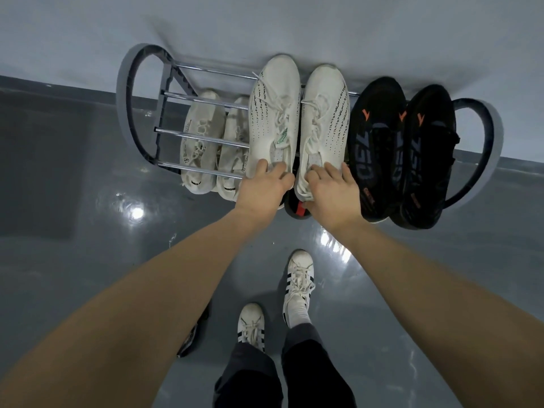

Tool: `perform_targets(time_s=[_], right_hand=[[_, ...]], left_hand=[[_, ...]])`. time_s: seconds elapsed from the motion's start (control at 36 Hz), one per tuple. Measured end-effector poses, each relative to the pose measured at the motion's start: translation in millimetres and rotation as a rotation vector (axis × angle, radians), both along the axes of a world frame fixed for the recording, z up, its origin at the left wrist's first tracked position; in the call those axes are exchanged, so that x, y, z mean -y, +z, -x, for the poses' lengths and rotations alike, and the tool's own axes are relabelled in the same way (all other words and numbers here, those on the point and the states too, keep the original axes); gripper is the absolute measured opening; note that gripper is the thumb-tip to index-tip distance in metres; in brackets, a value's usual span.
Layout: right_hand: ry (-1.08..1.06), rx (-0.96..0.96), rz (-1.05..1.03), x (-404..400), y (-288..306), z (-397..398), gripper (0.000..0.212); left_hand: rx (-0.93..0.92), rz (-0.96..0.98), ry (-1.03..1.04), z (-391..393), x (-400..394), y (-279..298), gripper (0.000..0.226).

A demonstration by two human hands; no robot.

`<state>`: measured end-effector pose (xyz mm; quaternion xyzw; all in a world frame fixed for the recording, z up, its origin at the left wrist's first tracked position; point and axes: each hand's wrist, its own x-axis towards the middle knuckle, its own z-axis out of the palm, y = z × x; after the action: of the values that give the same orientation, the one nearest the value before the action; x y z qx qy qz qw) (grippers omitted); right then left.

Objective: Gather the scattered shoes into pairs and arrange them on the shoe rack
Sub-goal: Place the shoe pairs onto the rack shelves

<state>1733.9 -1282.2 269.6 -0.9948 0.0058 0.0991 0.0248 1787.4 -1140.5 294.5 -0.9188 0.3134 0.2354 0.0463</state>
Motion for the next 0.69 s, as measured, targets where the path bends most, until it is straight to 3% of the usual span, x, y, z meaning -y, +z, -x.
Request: perform_targets(time_s=[0.14,0.31,0.42,0.5,0.69], right_hand=[[-0.036,-0.056,0.038,-9,7,-2,0.054],[-0.166,-0.092,-0.207,-18,25,4,0.054],[-0.247,-0.028,-0.251,-27,42,21,0.066],[-0.34,-0.013,-0.298,-40,55,38,0.064],[-0.471,-0.002,-0.398,-73,84,91,0.044]], left_hand=[[-0.018,0.024,0.0,-1,-5,3,0.067],[-0.075,0.157,0.072,-1,-15,22,0.072],[-0.014,0.205,0.081,10,-27,38,0.072],[0.058,0.201,0.027,23,-41,46,0.075],[0.038,0.216,0.015,66,-82,79,0.044]])
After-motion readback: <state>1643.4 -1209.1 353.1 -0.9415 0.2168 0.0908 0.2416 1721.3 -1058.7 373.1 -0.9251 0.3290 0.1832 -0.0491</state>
